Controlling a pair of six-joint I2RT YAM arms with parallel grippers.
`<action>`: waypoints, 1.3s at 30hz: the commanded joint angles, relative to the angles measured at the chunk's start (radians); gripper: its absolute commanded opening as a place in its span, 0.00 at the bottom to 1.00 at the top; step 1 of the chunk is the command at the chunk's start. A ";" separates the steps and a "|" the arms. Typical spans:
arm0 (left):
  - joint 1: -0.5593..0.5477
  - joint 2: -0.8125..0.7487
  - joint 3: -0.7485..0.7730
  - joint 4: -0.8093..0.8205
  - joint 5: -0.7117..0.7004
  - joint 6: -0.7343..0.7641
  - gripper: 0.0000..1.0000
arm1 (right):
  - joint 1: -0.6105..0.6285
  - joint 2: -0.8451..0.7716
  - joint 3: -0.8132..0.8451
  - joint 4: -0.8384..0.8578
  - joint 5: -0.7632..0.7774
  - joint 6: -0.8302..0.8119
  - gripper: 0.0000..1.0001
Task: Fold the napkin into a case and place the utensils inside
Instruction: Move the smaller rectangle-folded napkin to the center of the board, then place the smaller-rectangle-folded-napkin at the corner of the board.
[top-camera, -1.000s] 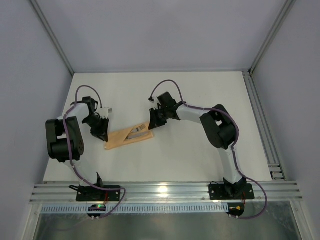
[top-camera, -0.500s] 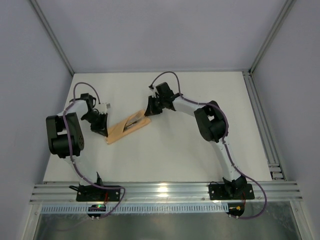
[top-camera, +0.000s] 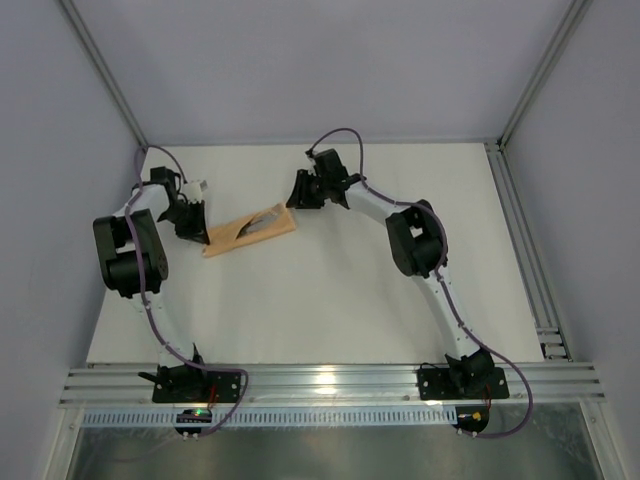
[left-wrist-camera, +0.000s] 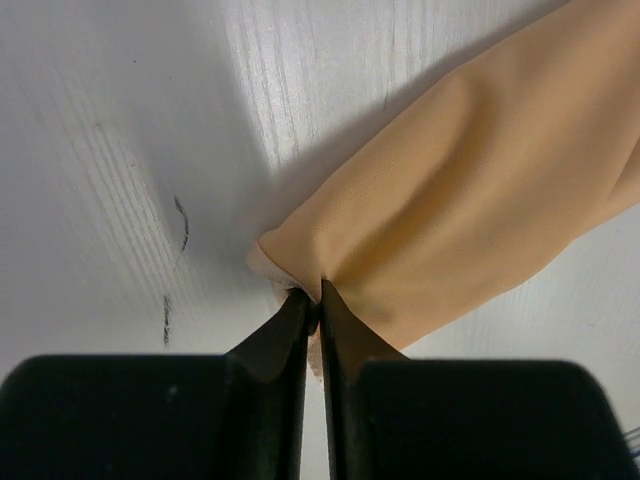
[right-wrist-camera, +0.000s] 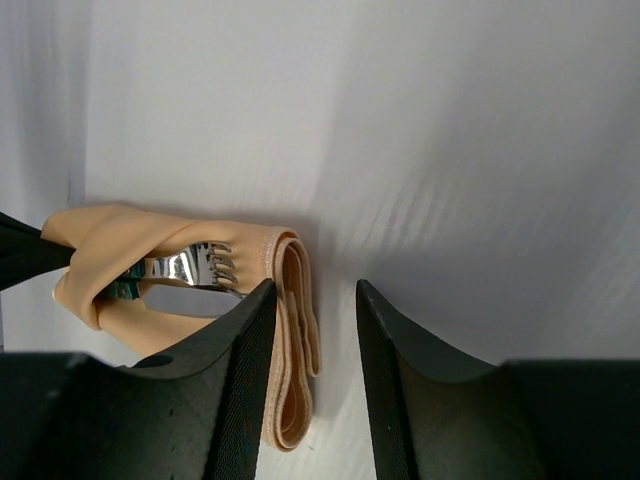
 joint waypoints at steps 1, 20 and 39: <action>0.015 0.027 0.027 0.032 0.000 -0.001 0.10 | -0.024 -0.106 0.020 -0.021 0.029 -0.060 0.43; -0.251 -0.317 -0.064 0.064 -0.213 0.293 0.34 | -0.026 -0.434 -0.371 0.004 -0.005 -0.308 0.43; -0.552 -0.103 -0.151 0.209 -0.462 0.363 0.31 | -0.036 -0.580 -0.630 0.034 0.039 -0.319 0.43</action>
